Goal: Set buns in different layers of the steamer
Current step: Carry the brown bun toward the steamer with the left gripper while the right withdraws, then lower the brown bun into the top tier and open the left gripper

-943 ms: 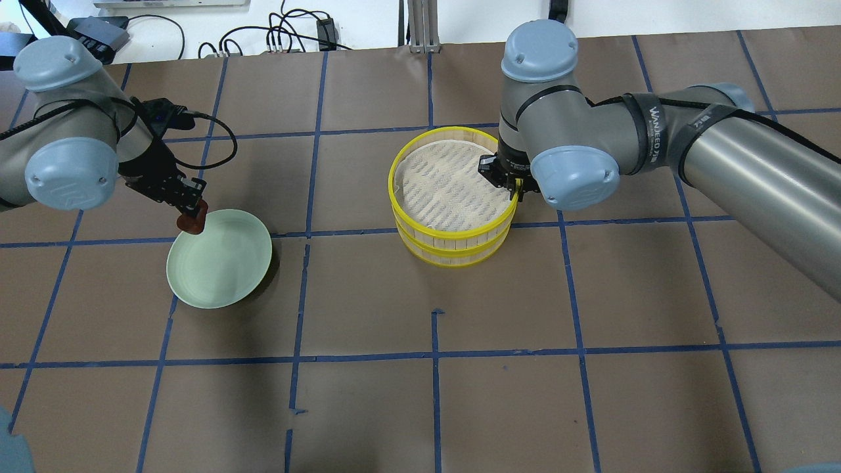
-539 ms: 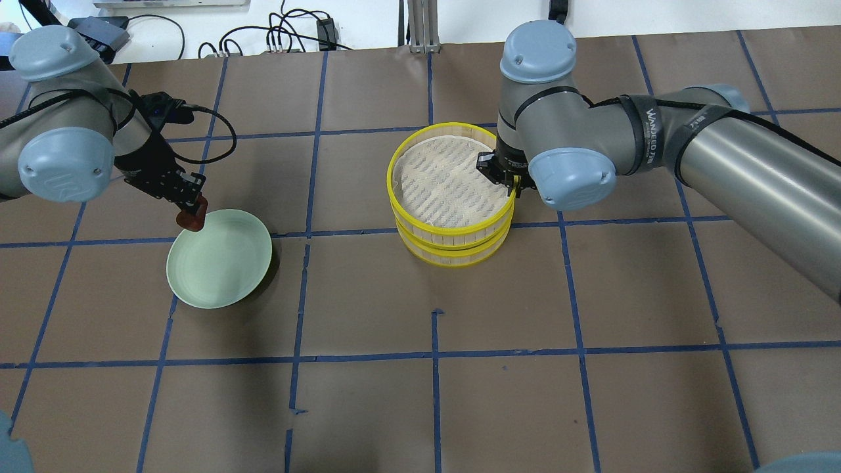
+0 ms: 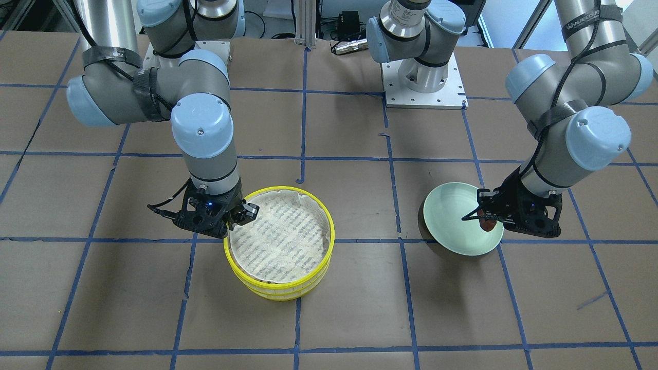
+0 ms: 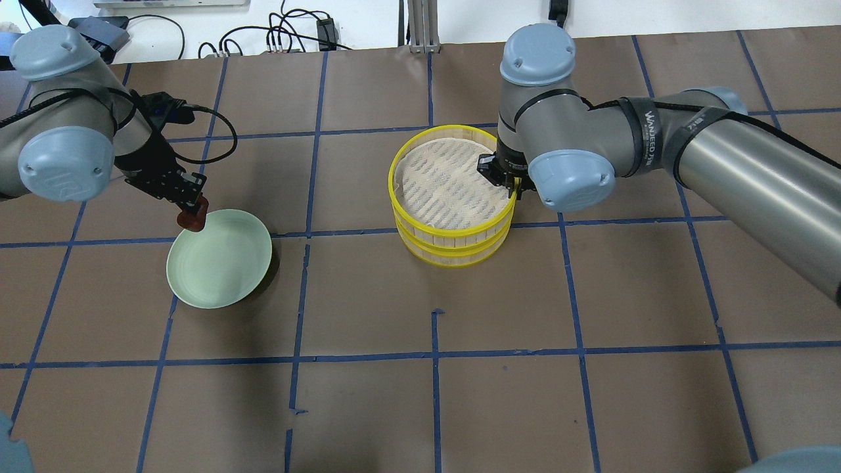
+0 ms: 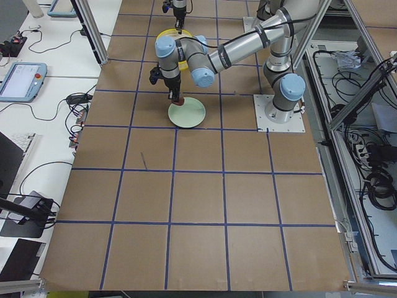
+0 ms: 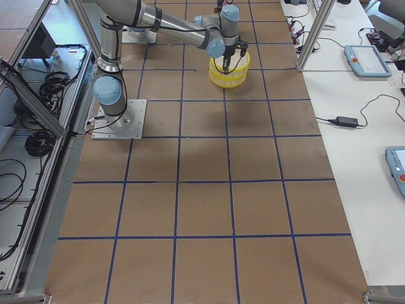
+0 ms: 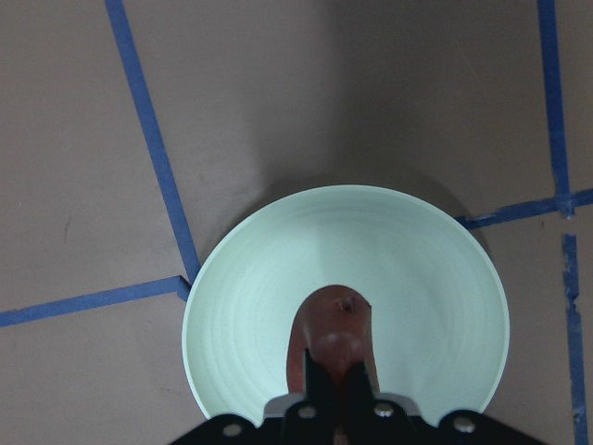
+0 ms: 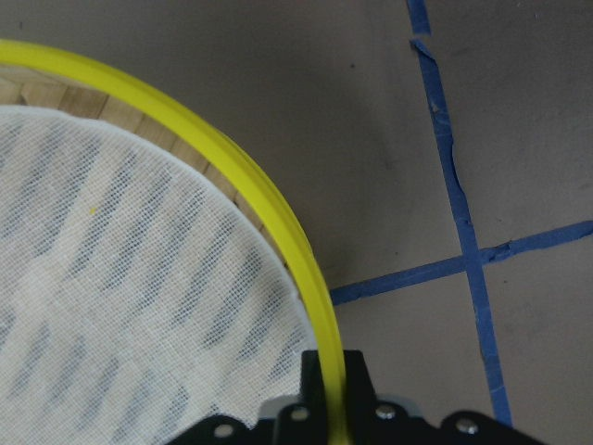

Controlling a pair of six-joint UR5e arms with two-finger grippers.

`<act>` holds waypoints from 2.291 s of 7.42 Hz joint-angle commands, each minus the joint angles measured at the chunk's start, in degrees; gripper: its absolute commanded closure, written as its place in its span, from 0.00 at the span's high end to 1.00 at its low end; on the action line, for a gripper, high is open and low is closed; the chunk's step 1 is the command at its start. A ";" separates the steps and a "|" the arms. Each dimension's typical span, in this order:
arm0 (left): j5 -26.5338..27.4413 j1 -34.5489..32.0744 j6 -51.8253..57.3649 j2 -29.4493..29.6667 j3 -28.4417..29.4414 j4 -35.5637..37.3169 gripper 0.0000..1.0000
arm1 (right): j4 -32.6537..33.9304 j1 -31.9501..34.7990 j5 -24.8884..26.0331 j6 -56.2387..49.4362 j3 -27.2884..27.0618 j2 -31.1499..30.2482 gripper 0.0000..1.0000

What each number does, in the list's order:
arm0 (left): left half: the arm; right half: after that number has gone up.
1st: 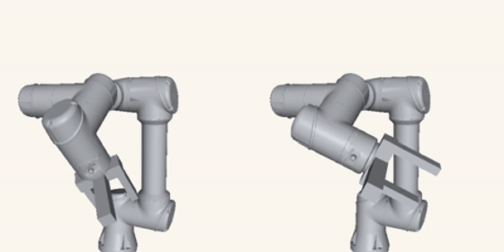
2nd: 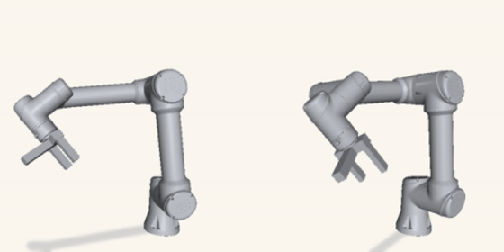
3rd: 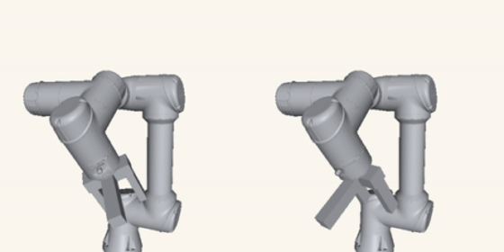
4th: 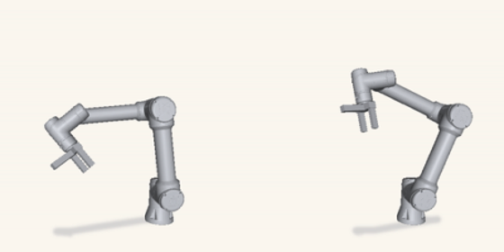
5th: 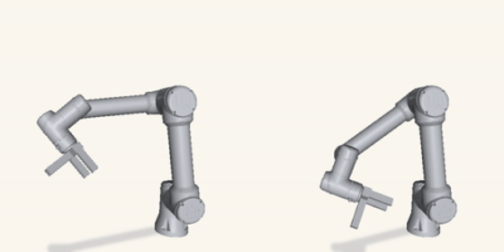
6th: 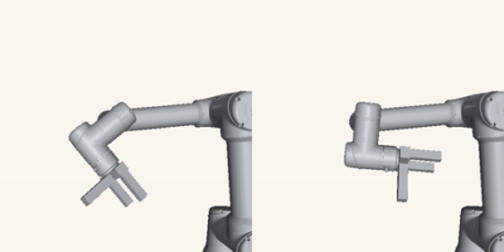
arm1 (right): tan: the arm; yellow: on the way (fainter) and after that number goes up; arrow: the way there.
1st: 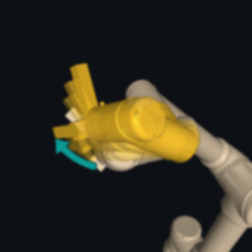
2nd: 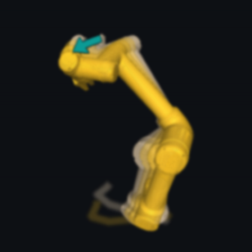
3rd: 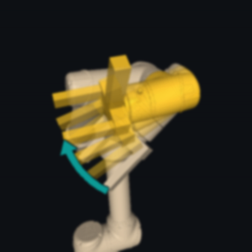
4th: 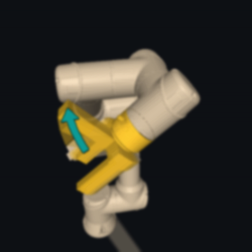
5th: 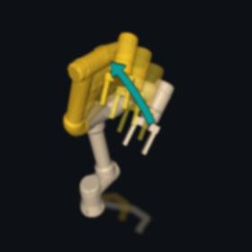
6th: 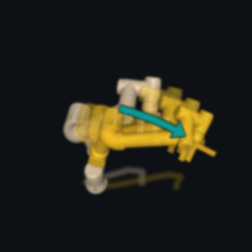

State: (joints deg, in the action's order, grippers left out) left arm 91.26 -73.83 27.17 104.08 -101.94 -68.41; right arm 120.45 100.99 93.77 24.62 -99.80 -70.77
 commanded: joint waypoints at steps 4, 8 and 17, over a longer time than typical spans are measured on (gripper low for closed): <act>-0.12 -1.14 -4.05 0.06 4.54 -5.58 0.04 | 1.19 0.00 -0.52 -0.80 -0.13 -0.42 0.83; -4.93 -12.45 -24.03 0.33 9.22 -9.11 0.06 | -14.46 -10.33 -1.04 -15.00 6.97 -9.79 0.96; -20.69 -30.68 -56.00 9.28 10.80 11.08 0.31 | -29.21 -25.15 -6.67 -31.56 9.01 -19.49 1.00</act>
State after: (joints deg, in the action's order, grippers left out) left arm 70.62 -104.44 -28.69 111.51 -91.11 -60.82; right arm 91.58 75.10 88.10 -6.97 -90.98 -90.05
